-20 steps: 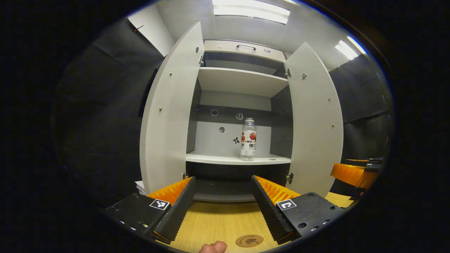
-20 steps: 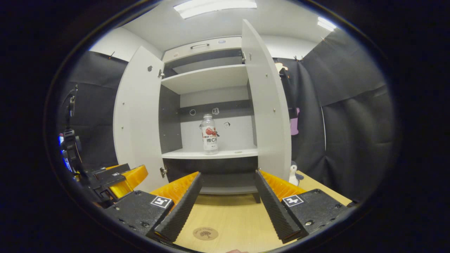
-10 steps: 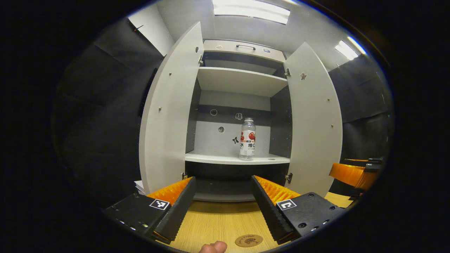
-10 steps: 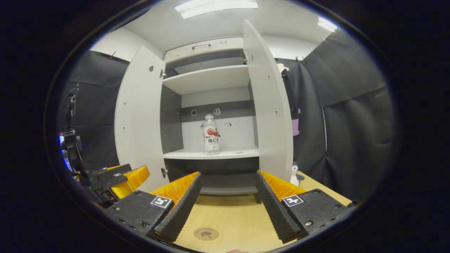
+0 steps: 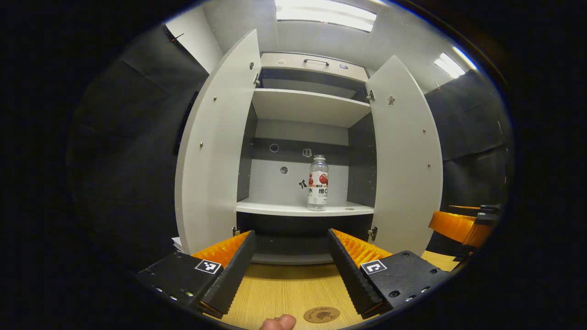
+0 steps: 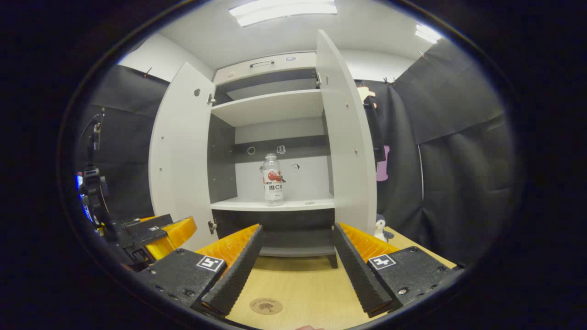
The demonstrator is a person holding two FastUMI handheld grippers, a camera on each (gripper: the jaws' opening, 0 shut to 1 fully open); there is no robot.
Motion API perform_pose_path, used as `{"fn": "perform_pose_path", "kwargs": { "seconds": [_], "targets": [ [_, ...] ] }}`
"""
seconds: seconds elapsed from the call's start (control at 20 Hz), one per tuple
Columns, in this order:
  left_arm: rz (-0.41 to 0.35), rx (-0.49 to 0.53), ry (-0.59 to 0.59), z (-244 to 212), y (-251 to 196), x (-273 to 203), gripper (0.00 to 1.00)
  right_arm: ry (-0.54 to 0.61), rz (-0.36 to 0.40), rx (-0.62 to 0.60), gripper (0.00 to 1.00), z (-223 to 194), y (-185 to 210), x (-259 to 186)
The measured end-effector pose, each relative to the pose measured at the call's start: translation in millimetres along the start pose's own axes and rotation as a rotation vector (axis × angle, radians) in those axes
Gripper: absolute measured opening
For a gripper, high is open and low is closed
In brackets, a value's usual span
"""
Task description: Grasp the bottle in the cabinet with the left hand and place it on the coaster, then close the right door with the right hand and the left door with the left hand.
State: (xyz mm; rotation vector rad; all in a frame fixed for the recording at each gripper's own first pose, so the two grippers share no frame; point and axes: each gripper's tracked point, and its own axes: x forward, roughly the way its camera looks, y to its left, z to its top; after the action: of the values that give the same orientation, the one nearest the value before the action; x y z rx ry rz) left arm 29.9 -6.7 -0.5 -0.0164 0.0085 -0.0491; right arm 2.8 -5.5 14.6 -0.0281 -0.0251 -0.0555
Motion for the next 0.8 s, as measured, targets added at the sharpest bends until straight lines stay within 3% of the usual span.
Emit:
{"fn": "perform_pose_path", "kwargs": {
  "seconds": [0.15,0.5,0.65,0.7,0.8],
  "targets": [
    [-0.002,-0.006,0.004,-3.1,-1.5,2.2,0.95,0.004,0.005,-0.007,0.99,0.4,1.2,-1.3],
    [-0.02,-0.006,-0.032,11.5,-4.8,16.8,0.94,0.012,0.004,-0.008,0.96,-1.0,1.2,-5.1],
    [-0.054,-0.008,-0.073,31.2,-11.7,35.2,0.95,0.015,0.0,-0.013,0.96,0.2,-0.6,-6.5],
    [-0.075,-0.011,-0.084,37.5,-17.0,40.8,0.99,0.013,-0.002,-0.014,0.99,1.6,-1.0,-6.7],
    [-0.114,-0.016,-0.107,51.4,-27.7,54.9,0.94,0.013,-0.006,-0.014,0.96,2.2,-1.5,-8.0]
  ]
}}
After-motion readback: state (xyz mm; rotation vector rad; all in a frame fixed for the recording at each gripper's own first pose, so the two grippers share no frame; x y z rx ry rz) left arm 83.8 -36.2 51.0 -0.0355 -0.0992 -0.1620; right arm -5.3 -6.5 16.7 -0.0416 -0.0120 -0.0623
